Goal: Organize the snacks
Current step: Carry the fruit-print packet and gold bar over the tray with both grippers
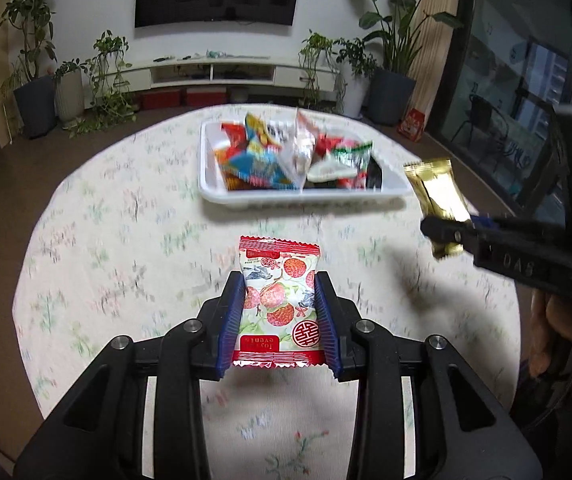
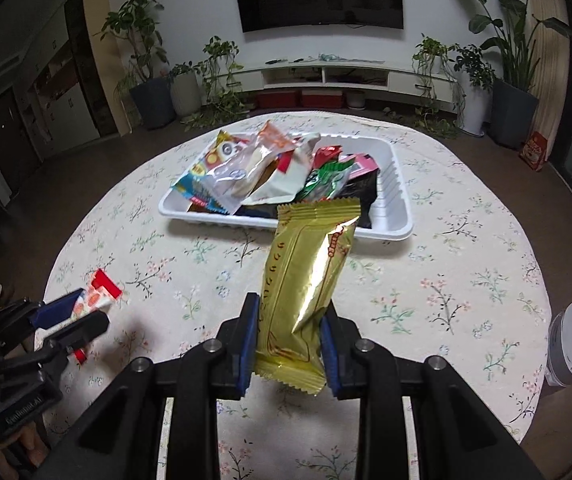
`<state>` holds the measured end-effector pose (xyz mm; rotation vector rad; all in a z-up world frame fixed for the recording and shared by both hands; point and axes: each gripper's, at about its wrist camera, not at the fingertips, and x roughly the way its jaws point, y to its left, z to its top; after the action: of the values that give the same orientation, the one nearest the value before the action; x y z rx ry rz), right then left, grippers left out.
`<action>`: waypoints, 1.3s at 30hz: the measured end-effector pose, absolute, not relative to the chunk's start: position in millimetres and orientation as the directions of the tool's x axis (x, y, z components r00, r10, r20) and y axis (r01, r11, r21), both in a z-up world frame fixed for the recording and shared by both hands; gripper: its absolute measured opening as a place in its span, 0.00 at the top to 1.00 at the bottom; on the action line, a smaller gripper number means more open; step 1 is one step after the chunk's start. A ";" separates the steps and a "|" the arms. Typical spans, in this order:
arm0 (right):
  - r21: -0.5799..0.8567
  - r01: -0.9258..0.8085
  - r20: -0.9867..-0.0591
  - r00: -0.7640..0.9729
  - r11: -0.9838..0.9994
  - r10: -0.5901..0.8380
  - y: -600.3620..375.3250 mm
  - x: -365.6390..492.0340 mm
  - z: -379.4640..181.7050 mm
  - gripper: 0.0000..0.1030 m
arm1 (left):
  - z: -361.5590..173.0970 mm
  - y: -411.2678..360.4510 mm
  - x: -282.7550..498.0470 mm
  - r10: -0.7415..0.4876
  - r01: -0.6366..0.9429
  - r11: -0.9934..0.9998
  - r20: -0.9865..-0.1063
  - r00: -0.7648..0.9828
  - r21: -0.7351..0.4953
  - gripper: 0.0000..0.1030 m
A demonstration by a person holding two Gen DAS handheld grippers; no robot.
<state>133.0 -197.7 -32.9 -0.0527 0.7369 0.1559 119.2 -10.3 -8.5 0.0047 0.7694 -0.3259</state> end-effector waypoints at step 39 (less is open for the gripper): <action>-0.067 -0.180 -0.663 0.743 0.981 0.091 -202.0 314.8 -10.9 0.71 | -17.7 -69.8 356.1 -0.209 0.253 0.966 -0.717 0.665 -0.047 0.68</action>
<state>314.8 -202.0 -10.9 -0.1298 0.7182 0.1484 356.1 -69.8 -17.7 0.0581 0.8027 -0.2608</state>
